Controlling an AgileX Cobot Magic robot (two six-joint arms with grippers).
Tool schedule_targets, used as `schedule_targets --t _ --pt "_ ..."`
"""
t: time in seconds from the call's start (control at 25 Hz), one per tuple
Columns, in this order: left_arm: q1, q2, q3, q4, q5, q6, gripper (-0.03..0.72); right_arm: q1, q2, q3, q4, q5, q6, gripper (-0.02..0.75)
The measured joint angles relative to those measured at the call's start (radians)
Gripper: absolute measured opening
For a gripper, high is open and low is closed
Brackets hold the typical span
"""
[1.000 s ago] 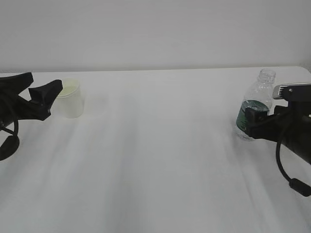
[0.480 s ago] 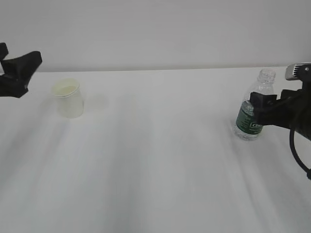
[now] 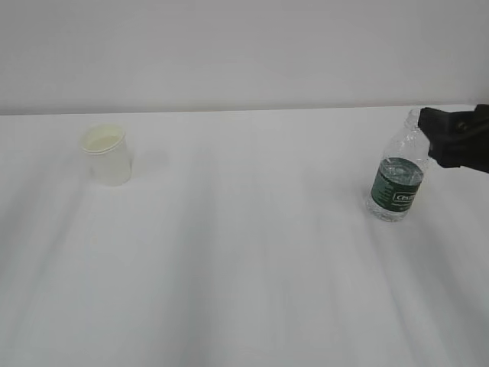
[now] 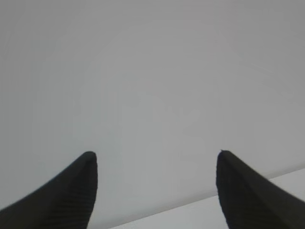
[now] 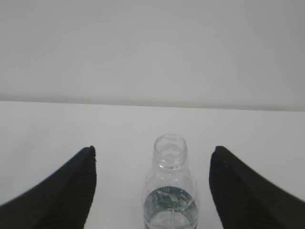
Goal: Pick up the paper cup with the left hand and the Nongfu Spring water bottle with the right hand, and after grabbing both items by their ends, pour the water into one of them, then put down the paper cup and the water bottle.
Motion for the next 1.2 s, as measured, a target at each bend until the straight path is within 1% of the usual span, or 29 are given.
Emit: schedule_targets --t 0.24,0.56,0.84,1.2 --pt "0.000 -0.185 0.002 0.000 0.151 0.000 0.558 0.000 -0.134 0.003 0.000 0.092 0.000 0.554" --pt "0.000 -0.375 0.005 -0.006 0.361 0.000 0.557 0.000 -0.321 0.009 0.000 0.292 0.000 0.554" --pt "0.000 -0.530 0.005 -0.072 0.598 0.000 0.557 0.000 -0.460 0.011 -0.010 0.487 -0.002 0.554" --pt "0.000 -0.671 -0.127 -0.090 1.007 0.000 0.557 0.000 -0.611 -0.012 -0.032 0.739 -0.004 0.554"
